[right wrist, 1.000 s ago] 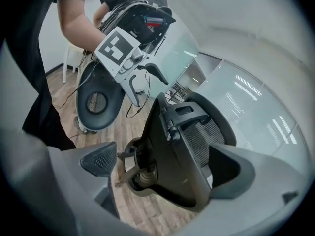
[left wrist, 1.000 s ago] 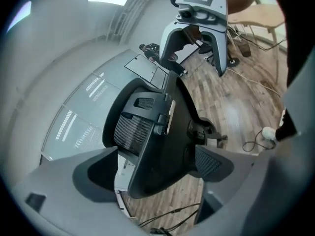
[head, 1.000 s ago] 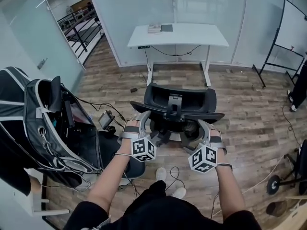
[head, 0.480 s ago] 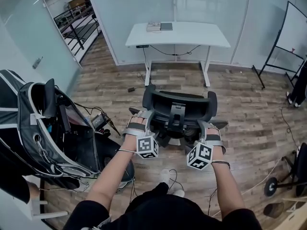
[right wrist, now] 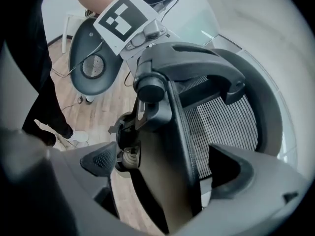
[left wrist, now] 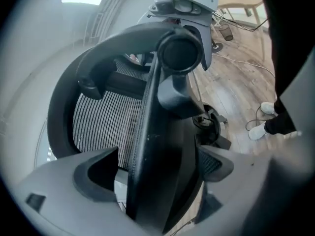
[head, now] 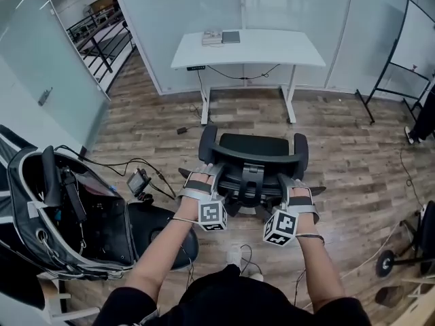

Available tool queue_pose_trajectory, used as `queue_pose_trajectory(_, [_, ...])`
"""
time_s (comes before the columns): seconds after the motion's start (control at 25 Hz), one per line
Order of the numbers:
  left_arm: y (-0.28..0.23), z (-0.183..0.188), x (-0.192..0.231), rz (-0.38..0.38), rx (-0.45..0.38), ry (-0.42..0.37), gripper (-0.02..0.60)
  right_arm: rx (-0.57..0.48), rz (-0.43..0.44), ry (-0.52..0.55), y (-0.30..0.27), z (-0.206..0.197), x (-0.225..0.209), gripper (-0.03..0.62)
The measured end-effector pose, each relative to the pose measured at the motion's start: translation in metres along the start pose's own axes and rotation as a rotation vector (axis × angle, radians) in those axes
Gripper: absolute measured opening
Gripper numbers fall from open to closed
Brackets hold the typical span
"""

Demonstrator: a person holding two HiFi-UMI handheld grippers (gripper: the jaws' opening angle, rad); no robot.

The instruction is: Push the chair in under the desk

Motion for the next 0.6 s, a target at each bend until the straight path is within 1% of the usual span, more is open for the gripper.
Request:
queue_pose_trajectory(0.08, [-0.007, 0.0, 0.0, -0.008, -0.002, 0.001, 0.485, 0.0, 0.003, -0.004, -0.004, -0.002, -0.004, 0.568])
queue_pose_trajectory(0.2, [-0.013, 0.002, 0.005, -0.003, -0.012, 0.031, 0.485, -0.015, 0.025, -0.05, -0.009, -0.002, -0.008, 0.567])
queue_pose_trajectory(0.28, [-0.015, 0.002, 0.007, 0.002, -0.015, 0.038, 0.485, 0.007, 0.022, -0.039, -0.013, -0.004, -0.009, 0.568])
queue_pose_trajectory(0.44, [-0.018, -0.001, 0.009, -0.005, 0.01, 0.0, 0.485, 0.063, 0.004, 0.025, -0.017, -0.006, -0.011, 0.566])
queue_pose_trajectory(0.6, [-0.019, -0.004, 0.016, 0.032, 0.01, -0.06, 0.485, 0.126, 0.009, 0.089, -0.024, -0.009, -0.009, 0.568])
Point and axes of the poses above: the fingertips, and each gripper's own axes: y backward along the fingers, x to its left, z out of its top, the point moved 4 cm from there along y, backward along the fingers, and after that the axes turned 5 degrees about y, right-handed, at the moved point
